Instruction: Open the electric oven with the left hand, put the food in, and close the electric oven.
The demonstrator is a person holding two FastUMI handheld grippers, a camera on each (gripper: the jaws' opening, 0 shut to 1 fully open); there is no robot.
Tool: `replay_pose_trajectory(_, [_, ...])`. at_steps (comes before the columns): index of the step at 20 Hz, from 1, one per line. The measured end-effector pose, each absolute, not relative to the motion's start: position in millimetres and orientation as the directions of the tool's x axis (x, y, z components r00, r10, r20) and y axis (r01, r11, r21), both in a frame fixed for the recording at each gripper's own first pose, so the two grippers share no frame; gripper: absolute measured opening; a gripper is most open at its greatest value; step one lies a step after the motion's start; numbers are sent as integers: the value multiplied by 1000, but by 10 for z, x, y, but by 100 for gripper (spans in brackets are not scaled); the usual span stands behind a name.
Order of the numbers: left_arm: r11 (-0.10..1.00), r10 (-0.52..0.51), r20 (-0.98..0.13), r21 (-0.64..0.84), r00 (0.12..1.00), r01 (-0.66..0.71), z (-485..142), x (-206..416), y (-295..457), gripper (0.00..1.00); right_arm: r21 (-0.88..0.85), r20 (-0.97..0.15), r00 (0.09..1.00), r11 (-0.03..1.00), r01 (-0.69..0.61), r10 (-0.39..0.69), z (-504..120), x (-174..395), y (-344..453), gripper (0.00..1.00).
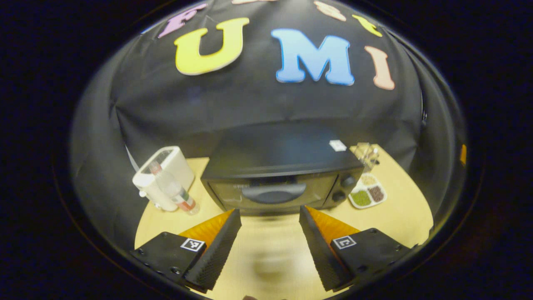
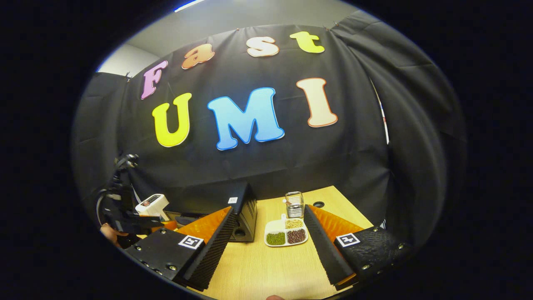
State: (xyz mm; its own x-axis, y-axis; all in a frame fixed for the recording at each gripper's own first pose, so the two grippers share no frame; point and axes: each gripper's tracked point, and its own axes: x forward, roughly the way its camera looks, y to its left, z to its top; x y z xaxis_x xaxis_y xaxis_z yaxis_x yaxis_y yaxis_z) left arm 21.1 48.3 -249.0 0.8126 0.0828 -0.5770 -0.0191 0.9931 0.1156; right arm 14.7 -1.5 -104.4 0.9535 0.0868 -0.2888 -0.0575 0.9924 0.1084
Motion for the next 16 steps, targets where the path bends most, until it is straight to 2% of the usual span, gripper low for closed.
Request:
replay_pose_trajectory(1, [994,70,-500,104,863,-21,-2168,192,385,95,104,-271,957,991,-80,105,-965,189,32,100])
replay_pose_trajectory(2, [995,65,-428,100,902,-25,-1869,143,315,99,99,-249,961,990,-101,123,-876,218,75,100])
replay_pose_trajectory(3, [994,69,-366,103,928,-33,-1608,72,267,99,91,-228,964,988,-121,139,-787,252,123,100])
replay_pose_trajectory(4, [993,77,-315,108,946,-44,-1380,-15,228,99,81,-207,966,987,-139,153,-699,279,167,100])
replay_pose_trajectory(5, [993,82,-271,108,959,-55,-1177,-108,188,99,71,-189,968,986,-153,164,-595,292,215,95])
replay_pose_trajectory(6, [992,85,-232,108,969,-61,-1011,-179,144,99,59,-172,970,985,-161,169,-491,296,259,100])
replay_pose_trajectory(8, [991,82,-173,119,982,-62,-691,-267,118,99,60,-137,975,984,-168,175,-274,267,371,100])
replay_pose_trajectory(10, [994,41,-137,106,990,-26,-476,-319,86,95,76,-106,982,986,-151,159,-119,225,465,100])
replay_pose_trajectory(12, [996,12,-131,94,991,0,-372,-366,142,99,93,-112,987,990,-104,114,-78,187,527,100])
replay_pose_trajectory(16, [999,-7,-127,40,992,13,-304,-413,365,99,114,-133,988,992,-60,75,-3,42,704,100])
